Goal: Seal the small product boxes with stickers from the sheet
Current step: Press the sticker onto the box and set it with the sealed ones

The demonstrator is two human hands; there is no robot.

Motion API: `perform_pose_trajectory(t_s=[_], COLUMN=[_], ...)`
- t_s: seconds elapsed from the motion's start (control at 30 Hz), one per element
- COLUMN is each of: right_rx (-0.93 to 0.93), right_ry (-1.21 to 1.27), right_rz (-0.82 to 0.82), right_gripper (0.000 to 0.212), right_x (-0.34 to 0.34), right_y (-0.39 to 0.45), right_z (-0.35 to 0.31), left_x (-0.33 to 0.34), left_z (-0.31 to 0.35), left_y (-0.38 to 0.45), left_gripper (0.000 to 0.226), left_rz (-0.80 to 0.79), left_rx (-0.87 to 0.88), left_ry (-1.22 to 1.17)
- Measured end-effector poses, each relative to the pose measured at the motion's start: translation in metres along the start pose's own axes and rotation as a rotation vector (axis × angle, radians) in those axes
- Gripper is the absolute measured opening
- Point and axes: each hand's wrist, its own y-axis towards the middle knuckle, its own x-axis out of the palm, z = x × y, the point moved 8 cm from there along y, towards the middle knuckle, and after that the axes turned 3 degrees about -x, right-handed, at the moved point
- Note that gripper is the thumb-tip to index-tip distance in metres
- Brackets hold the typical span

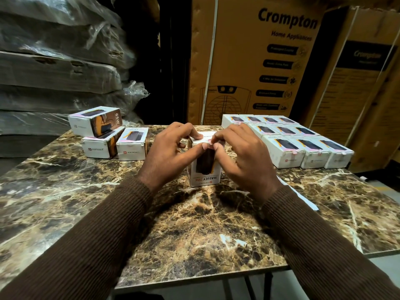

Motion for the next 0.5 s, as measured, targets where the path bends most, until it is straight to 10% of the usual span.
perform_pose_trajectory(t_s=[0.5], right_rx=[0.054], right_ry=[0.143], right_rz=[0.023], right_gripper=[0.008], right_x=[0.007], right_y=[0.002], right_z=[0.015], left_x=[0.001], left_z=[0.0], left_y=[0.0], left_gripper=[0.029], left_rz=[-0.003], left_rx=[-0.02], left_ry=[-0.014])
